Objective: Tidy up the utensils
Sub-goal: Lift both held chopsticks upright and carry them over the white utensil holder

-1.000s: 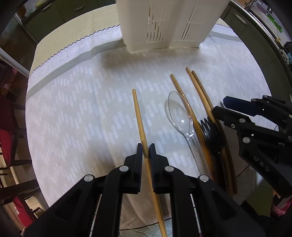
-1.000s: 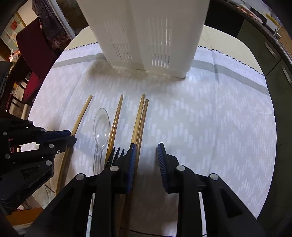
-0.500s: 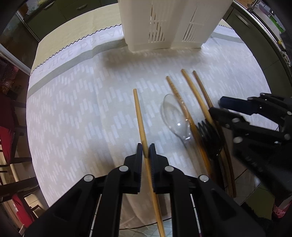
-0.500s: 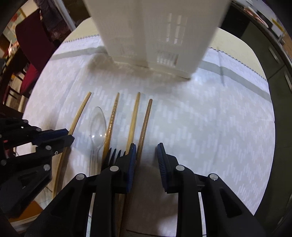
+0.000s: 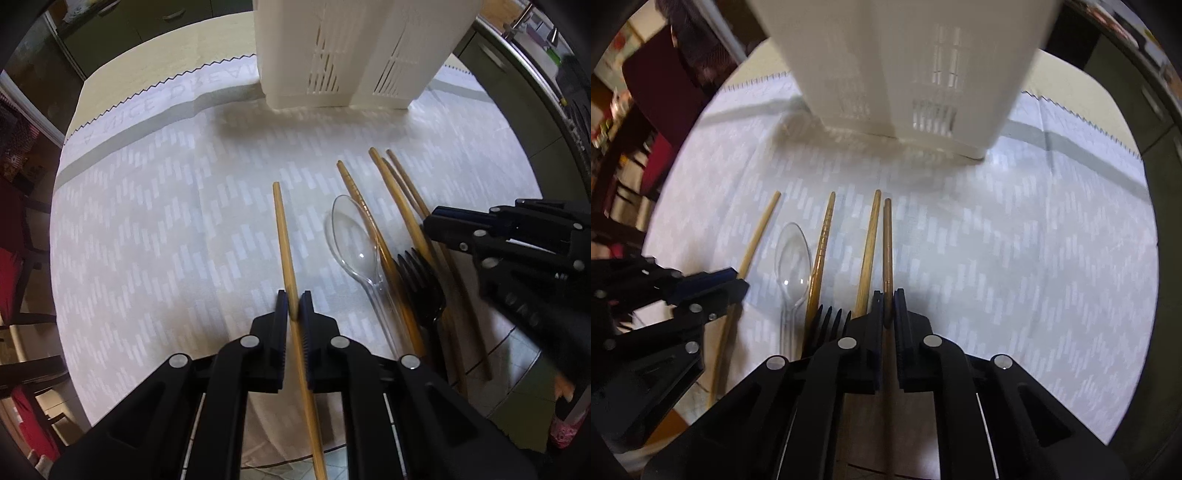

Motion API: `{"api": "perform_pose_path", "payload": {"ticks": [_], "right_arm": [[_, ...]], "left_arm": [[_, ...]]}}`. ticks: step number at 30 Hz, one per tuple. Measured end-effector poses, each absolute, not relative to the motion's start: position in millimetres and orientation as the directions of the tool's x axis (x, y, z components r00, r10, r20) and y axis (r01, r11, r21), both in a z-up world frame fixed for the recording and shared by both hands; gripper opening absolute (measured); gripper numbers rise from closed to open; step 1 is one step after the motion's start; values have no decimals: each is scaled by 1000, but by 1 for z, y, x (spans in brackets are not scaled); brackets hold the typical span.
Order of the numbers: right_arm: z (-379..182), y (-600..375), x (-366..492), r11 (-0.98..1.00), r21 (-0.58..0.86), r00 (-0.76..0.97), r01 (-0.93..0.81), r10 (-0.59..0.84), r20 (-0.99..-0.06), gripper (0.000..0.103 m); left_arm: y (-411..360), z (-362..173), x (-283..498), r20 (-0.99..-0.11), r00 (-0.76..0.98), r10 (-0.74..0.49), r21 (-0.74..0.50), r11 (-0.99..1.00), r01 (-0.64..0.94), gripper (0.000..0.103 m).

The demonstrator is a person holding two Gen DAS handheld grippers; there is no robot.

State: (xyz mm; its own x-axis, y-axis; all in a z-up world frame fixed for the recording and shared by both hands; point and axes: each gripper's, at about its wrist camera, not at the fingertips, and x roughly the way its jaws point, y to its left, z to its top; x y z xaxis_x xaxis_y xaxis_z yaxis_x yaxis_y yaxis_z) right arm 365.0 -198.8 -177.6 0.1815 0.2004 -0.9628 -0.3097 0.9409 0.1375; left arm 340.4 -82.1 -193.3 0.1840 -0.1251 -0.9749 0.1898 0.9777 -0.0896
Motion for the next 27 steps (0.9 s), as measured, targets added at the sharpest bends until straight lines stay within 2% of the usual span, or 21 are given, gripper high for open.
{"api": "perform_pose_path", "payload": {"ticks": [6,12,19,27], "right_arm": [[-148,-229,349,934,208,268,-292,288,-919,6],[-105,-271,314,921,268,404,-283,368,-837,6],[-77,-294,279,910,305,496,-282,410,-765,7],[-40,-309,249,902,301,583,-308,429,-690,6]], "left_arm": [[-70,-182,339,-965,202,-170,-131,973,191,7],[-61,-141,330,-927,315,-201,-133,965,225,6],[-52,-98,300,-861,434,-266,-164,952,258,6],[-62,-64,261,-782,550,-294,-138,942,307,6]]}}
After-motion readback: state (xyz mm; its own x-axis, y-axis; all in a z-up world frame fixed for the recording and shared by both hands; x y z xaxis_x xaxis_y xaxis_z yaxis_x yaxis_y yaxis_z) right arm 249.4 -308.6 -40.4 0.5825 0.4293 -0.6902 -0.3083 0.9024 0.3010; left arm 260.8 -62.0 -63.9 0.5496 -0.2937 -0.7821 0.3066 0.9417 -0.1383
